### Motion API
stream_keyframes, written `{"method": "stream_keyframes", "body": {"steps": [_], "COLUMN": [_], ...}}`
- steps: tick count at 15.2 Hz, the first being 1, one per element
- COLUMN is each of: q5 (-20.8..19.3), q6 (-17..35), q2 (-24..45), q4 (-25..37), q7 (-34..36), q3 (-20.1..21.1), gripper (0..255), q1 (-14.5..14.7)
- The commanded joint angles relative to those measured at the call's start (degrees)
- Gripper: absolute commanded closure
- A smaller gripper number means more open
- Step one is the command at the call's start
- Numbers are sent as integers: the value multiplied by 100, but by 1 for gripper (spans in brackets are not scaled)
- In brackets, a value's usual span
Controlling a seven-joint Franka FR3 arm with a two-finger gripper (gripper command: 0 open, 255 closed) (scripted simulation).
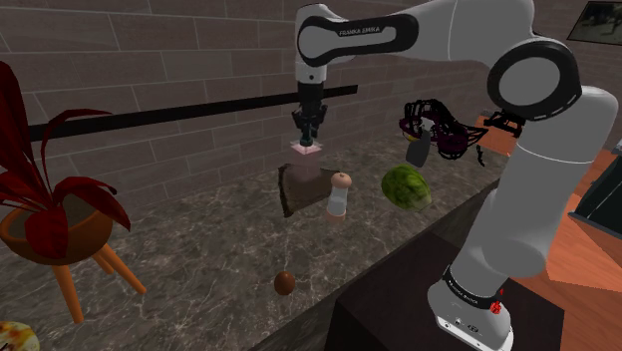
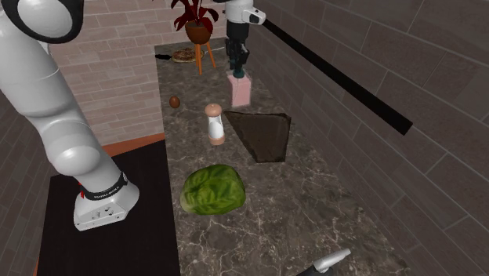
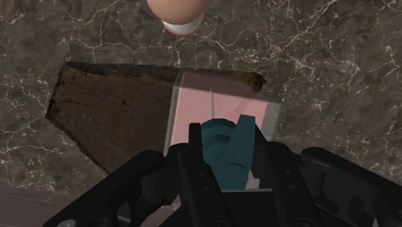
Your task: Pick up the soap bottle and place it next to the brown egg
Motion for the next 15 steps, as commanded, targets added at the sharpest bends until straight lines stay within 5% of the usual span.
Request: {"method": "stream_keyframes", "body": {"steps": [1,15], "q5": [14,30], "q6": [-48,-236], "q2": [33,830], "q4": [93,1146], "q7": [277,2040], "q3": [123,875], "gripper": [255,255], "q1": [147,1160]}}
